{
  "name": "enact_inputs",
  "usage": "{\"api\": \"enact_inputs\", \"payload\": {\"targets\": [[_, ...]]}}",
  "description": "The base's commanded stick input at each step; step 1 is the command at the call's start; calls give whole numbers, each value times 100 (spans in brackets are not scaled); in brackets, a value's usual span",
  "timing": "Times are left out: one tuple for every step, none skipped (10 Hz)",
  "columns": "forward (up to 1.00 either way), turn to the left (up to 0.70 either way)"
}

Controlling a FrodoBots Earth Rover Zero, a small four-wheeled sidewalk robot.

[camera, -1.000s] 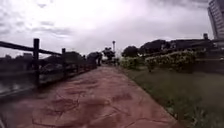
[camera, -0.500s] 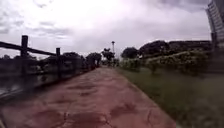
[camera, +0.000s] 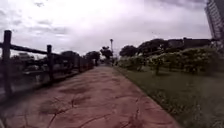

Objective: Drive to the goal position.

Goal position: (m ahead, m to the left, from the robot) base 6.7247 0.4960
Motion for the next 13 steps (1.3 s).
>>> {"api": "enact_inputs", "payload": {"targets": [[100,8],[100,26],[100,24],[100,14],[100,3],[100,0],[100,0],[100,0],[100,0],[100,0],[100,0],[100,0],[100,1]]}}
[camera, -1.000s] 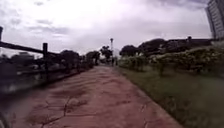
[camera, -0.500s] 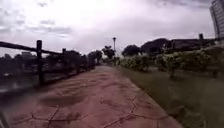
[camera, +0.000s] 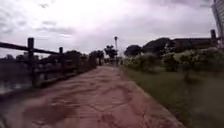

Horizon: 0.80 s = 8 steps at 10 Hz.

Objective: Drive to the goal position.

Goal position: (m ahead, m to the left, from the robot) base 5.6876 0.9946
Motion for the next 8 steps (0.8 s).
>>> {"api": "enact_inputs", "payload": {"targets": [[100,9],[100,18],[100,24],[100,26],[100,26],[100,26],[100,26],[100,18]]}}
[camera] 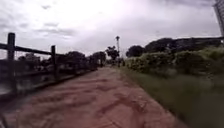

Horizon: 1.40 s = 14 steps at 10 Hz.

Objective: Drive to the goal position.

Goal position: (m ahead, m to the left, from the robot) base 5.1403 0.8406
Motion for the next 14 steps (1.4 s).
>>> {"api": "enact_inputs", "payload": {"targets": [[100,0],[100,0],[100,0],[100,0],[100,0],[100,0],[100,0],[100,0],[100,0],[100,0],[100,12],[100,38],[100,40],[100,40]]}}
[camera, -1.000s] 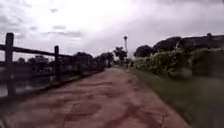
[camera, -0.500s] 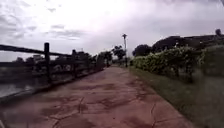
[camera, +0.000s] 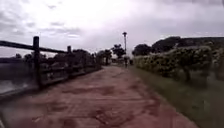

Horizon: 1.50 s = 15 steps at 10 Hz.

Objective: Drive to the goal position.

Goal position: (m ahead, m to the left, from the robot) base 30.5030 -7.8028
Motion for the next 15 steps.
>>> {"api": "enact_inputs", "payload": {"targets": [[100,40],[100,28],[100,2],[100,0],[100,0],[100,0],[100,0],[100,0],[100,0],[100,0],[100,0],[100,0],[100,0],[100,0],[100,0]]}}
